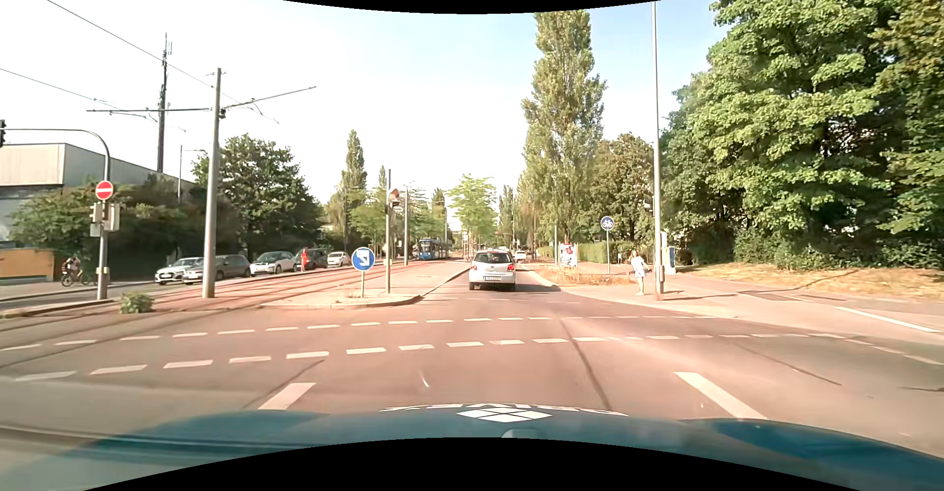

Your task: Follow the waypoints while adhering to traffic rules and regulations

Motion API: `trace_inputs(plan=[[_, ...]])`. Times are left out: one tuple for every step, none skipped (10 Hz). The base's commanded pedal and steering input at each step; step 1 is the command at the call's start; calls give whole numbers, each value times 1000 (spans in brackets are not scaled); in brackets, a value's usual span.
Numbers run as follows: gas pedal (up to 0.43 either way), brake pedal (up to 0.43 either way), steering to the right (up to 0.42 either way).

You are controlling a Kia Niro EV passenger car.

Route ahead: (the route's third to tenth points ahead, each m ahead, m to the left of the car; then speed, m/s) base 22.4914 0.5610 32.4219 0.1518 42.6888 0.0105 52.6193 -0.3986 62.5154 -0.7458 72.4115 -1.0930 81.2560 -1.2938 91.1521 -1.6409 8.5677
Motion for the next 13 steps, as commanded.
trace_inputs(plan=[[177,0,0],[177,0,2],[189,0,1],[189,0,1],[189,0,3],[189,0,3],[189,0,4],[189,0,6],[189,0,6],[177,0,6],[177,0,6],[177,0,6],[177,0,6]])
